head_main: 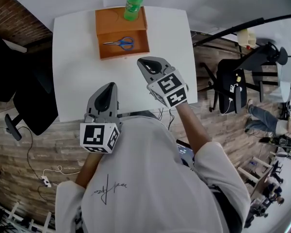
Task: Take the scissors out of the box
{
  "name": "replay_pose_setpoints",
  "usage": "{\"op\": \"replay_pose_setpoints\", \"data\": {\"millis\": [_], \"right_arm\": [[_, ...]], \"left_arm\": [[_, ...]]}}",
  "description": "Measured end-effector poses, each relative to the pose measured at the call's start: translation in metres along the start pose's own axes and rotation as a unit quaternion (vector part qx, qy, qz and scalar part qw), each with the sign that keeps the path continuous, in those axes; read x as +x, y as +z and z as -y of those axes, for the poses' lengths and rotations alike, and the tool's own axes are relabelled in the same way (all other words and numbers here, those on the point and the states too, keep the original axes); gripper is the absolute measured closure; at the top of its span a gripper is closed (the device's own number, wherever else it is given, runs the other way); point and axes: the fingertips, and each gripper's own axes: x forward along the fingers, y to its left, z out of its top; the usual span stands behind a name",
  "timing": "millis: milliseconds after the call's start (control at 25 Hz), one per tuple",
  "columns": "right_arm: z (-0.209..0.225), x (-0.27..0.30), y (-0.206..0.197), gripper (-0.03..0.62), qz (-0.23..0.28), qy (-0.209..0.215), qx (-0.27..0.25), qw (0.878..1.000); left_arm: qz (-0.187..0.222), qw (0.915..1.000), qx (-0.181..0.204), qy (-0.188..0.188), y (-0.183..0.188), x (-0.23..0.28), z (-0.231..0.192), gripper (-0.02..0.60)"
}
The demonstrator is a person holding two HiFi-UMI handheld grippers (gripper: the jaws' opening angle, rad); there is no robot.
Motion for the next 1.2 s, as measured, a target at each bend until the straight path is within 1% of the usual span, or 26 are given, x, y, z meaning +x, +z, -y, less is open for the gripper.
{"op": "replay_pose_setpoints", "data": {"millis": [120, 480, 880, 1040, 1200], "right_arm": [[0.008, 0.008, -0.005, 0.583, -0.015, 0.009, -0.013, 1.000], [0.034, 0.034, -0.012, 0.583, -0.047, 0.020, -0.043, 0.998], [0.047, 0.062, -0.024, 0.583, -0.084, 0.036, -0.070, 0.993], [0.051, 0.072, -0.033, 0.583, -0.108, 0.046, -0.080, 0.990], [0.055, 0.082, -0.037, 0.583, -0.118, 0.052, -0.089, 0.988]], "left_arm": [[-0.001, 1.0000, 0.000, 0.006, -0.001, 0.003, 0.001, 0.574], [-0.004, 0.9997, -0.003, 0.025, -0.003, 0.007, 0.000, 0.574], [-0.012, 0.9990, -0.005, 0.042, -0.005, 0.009, -0.006, 0.574], [-0.015, 0.9987, -0.008, 0.047, -0.007, 0.009, -0.010, 0.574], [-0.016, 0.9984, -0.012, 0.053, -0.008, 0.009, -0.012, 0.574]]}}
